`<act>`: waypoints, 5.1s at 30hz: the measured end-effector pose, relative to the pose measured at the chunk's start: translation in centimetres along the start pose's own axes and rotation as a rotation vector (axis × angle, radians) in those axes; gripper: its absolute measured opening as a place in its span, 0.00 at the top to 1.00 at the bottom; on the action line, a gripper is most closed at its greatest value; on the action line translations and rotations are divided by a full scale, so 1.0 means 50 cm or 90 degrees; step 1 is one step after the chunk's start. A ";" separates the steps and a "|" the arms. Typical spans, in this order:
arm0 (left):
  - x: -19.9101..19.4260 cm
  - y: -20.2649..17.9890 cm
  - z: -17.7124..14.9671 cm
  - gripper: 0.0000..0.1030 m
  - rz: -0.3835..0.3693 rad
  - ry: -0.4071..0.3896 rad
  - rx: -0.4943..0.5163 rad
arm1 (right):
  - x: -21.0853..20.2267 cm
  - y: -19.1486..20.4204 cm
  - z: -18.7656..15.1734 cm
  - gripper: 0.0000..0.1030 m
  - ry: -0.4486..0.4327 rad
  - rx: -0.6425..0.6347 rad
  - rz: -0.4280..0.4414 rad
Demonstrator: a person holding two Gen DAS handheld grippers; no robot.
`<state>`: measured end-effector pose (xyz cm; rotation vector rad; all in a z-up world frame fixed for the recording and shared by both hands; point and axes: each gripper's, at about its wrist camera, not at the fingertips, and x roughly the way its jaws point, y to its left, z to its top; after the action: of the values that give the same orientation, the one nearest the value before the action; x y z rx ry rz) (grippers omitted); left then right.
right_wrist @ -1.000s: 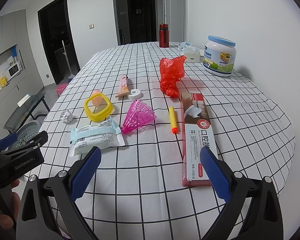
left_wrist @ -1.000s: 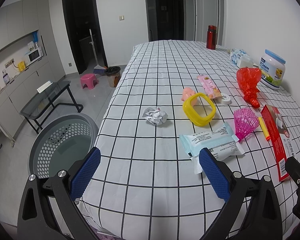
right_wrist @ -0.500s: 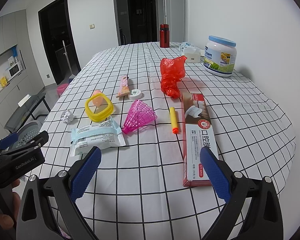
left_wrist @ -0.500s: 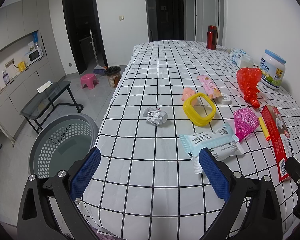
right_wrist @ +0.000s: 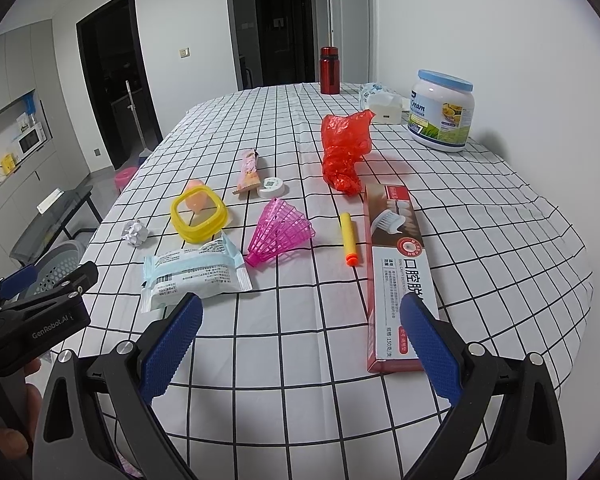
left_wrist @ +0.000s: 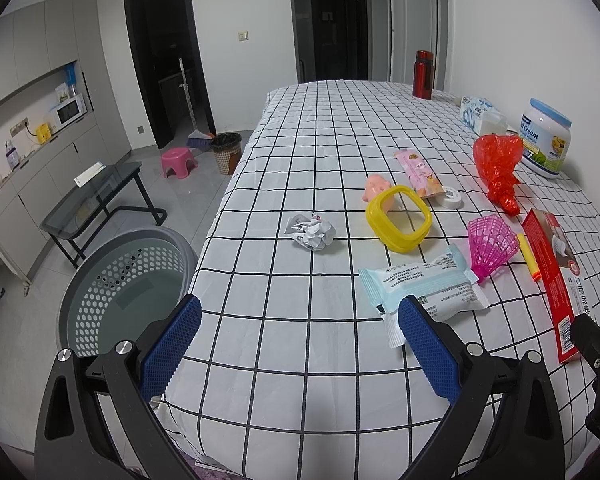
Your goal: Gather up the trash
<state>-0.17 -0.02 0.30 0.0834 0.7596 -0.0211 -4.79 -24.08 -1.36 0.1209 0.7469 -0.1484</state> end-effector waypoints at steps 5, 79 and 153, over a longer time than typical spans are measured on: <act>0.000 0.000 0.000 0.06 0.000 0.000 0.000 | 0.001 0.000 0.000 0.08 -0.001 0.000 0.000; 0.083 -0.074 0.018 0.06 -0.119 0.035 0.083 | 0.145 -0.180 0.027 0.50 0.100 0.086 -0.018; 0.074 -0.036 0.019 0.48 -0.210 0.044 0.084 | 0.052 -0.090 0.031 0.51 0.049 0.059 0.070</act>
<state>3.05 -1.86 -1.68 0.0836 0.8340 -0.3847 -2.67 -28.98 -2.26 0.2559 0.8091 -0.0741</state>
